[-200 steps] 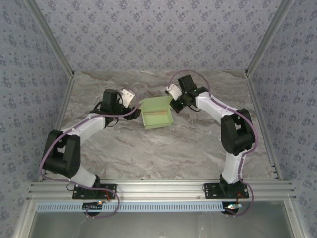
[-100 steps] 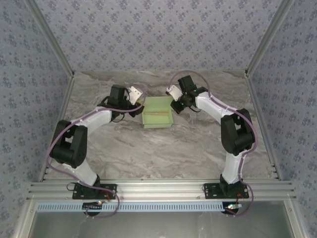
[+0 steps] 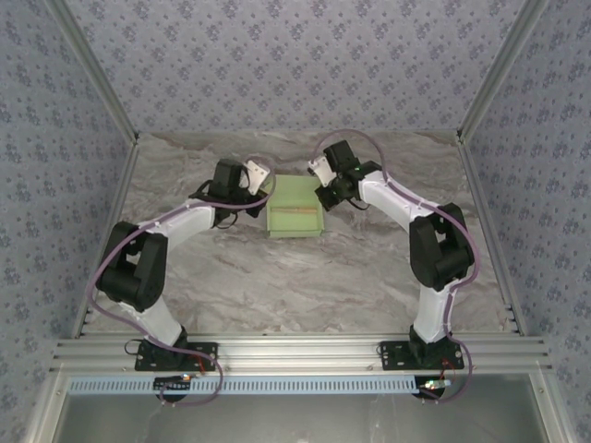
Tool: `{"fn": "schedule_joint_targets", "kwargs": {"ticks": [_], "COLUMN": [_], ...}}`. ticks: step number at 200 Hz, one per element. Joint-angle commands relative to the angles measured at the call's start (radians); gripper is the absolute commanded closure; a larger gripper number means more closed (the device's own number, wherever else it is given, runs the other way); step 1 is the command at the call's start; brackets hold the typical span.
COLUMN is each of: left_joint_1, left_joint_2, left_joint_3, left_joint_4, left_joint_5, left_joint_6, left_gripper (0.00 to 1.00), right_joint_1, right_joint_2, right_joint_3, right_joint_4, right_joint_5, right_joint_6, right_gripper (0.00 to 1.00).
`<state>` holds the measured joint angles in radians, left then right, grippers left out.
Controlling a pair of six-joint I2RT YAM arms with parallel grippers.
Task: Fold the paper box
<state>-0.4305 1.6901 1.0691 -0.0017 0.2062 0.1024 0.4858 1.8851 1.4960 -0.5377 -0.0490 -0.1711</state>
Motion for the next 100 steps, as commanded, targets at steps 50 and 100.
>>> {"fn": "schedule_joint_targets", "kwargs": {"ticks": [50,100], "left_joint_1": [-0.226,-0.333], "left_joint_2": [0.007,0.069], "left_joint_3": [-0.043,-0.124], "left_joint_4": [0.181,0.383], "left_joint_5": [-0.682,-0.885], "left_joint_6": [-0.437,-0.456], "left_gripper": [1.0,1.0], "right_joint_1": [0.115,0.136], "right_joint_2": [-0.013,-0.051], "right_joint_3": [-0.028,-0.172], "right_joint_4": [0.093,0.345], "right_joint_5": [0.261,0.26], "right_joint_6": [0.498,0.512], "right_gripper": [1.0,1.0]}}
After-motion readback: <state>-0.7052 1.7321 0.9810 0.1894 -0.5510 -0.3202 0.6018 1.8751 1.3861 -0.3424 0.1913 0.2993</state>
